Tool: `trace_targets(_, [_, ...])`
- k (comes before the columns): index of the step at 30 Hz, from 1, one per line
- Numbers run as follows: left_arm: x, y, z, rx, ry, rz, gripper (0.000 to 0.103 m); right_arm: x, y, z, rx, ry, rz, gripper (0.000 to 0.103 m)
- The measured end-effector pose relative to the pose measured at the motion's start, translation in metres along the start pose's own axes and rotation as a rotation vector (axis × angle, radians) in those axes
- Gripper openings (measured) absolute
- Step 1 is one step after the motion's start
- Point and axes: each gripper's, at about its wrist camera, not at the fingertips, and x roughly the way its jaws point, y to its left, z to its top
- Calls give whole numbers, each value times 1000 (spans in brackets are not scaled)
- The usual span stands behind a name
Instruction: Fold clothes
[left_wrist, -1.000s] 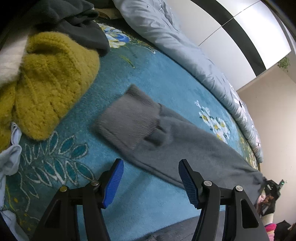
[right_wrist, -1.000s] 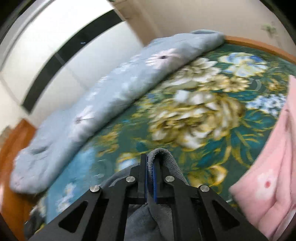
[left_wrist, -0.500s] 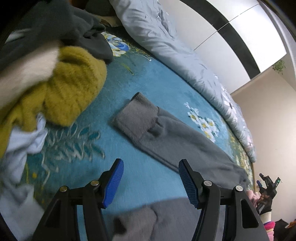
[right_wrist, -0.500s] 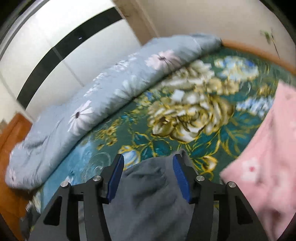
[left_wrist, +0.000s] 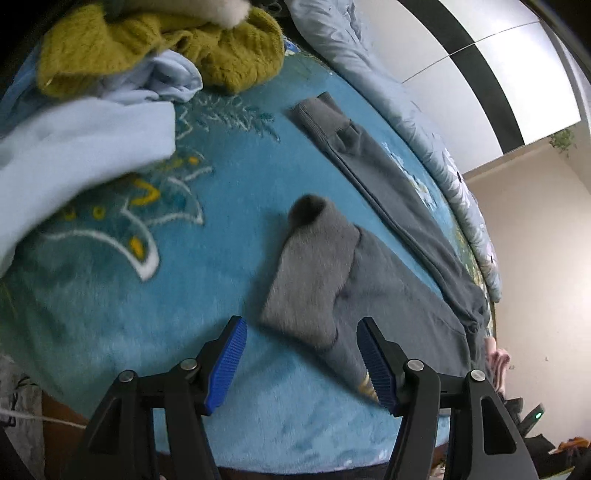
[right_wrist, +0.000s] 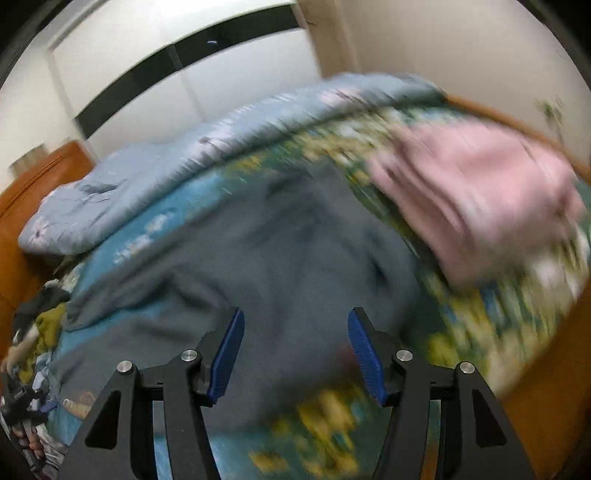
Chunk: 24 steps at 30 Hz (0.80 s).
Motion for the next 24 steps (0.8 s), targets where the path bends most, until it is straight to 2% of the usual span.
trace_targets(2, [3, -4, -3, 4, 6, 9, 66, 2, -30, -20, 129, 13, 15, 60])
trace_targets(5, [8, -14, -10, 0, 11, 7, 66, 9, -55, -32, 262, 15, 60, 60])
trace_targets(11, [13, -16, -22, -52, 50, -24, 66, 35, -64, -22, 417, -28, 185, 60])
trace_targets(14, [14, -13, -24, -89, 51, -37, 66, 50, -62, -13, 459, -36, 214, 60])
trace_targets(19, [16, -14, -27, -113, 12, -41, 64, 66, -51, -7, 459, -20, 242, 60])
trace_targets(20, [16, -14, -26, -117, 5, -46, 62, 66, -50, -7, 463, -25, 245, 60])
trace_targets(21, [16, -13, -24, -125, -5, -58, 53, 66, -52, -6, 473, -31, 252, 60])
trace_targets(22, [17, -13, -23, -132, -7, -71, 33, 66, -53, -6, 489, -35, 263, 60])
trace_targets(24, [20, -12, -19, -141, 2, -94, 31, 67, -57, -8, 518, -37, 281, 60])
